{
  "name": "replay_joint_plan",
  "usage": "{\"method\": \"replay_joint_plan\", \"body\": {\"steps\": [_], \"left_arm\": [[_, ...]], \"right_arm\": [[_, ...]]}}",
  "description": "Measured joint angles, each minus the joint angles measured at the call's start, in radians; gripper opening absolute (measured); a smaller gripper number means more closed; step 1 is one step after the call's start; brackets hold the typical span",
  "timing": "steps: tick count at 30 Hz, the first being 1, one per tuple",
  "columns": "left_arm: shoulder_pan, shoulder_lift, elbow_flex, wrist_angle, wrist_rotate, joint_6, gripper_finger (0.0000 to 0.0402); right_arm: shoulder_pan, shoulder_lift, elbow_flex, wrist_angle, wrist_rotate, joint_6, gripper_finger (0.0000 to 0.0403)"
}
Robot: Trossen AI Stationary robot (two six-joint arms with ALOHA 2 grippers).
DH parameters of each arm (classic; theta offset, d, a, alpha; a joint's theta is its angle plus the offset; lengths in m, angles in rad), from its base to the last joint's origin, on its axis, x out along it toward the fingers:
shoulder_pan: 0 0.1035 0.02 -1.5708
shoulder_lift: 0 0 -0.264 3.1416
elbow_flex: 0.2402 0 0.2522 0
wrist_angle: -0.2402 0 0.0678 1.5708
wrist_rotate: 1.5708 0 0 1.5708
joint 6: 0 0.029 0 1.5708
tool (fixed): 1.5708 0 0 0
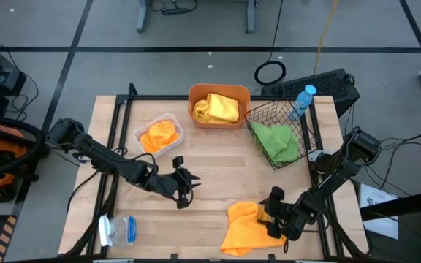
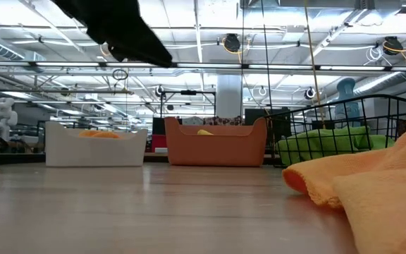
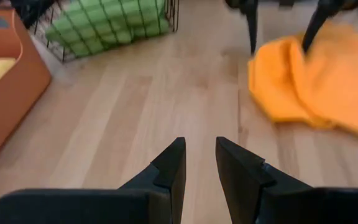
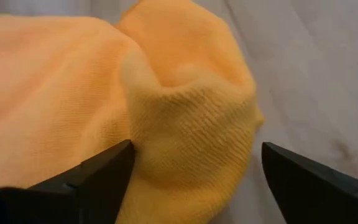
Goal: Sort microfiber towel by color & place in baskets
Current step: Put the orange towel into the white bin
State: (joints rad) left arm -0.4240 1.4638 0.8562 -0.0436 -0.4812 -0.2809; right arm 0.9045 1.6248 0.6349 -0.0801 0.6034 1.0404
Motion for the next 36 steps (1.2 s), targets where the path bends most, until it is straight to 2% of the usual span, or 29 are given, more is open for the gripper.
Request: {"method": "replay_joint_plan", "body": {"steps": [5, 13, 15, 20, 24, 29, 33, 36], "left_arm": [[0.004, 0.003, 0.0, 0.101, 0.0, 0.008, 0.0095], [0.003, 0.012, 0.0, 0.19, 0.001, 0.025, 0.0095], [0.003, 0.031, 0.0, 0.227, 0.002, 0.027, 0.0095], [0.003, 0.135, 0.0, 0.401, 0.008, 0.082, 0.0098], [0.003, 0.231, 0.007, 0.577, 0.035, 0.137, 0.0127], [0.003, 0.308, 0.06, 0.666, 0.027, 0.212, 0.0209], [0.004, 0.365, 0.122, 0.667, 0.022, 0.261, 0.0284], [0.003, 0.407, 0.155, 0.663, 0.021, 0.303, 0.0325]], "right_arm": [[-0.009, 0.0, -0.023, 0.028, 0.036, 0.003, 0.0261], [-0.013, 0.0, -0.023, 0.119, 0.181, -0.076, 0.0051], [-0.016, 0.0, -0.023, 0.163, 0.212, -0.121, 0.0014], [-0.03, 0.0, -0.023, 0.269, 0.299, -0.234, 0.0018], [-0.06, 0.0, -0.023, 0.341, 0.338, -0.336, 0.0005], [-0.115, 0.0, -0.023, 0.51, 0.36, -0.521, 0.0006], [-0.151, 0.0, -0.023, 0.679, 0.339, -0.698, 0.0003], [-0.171, 0.0, -0.023, 0.796, 0.337, -0.8, 0.0003]]}}
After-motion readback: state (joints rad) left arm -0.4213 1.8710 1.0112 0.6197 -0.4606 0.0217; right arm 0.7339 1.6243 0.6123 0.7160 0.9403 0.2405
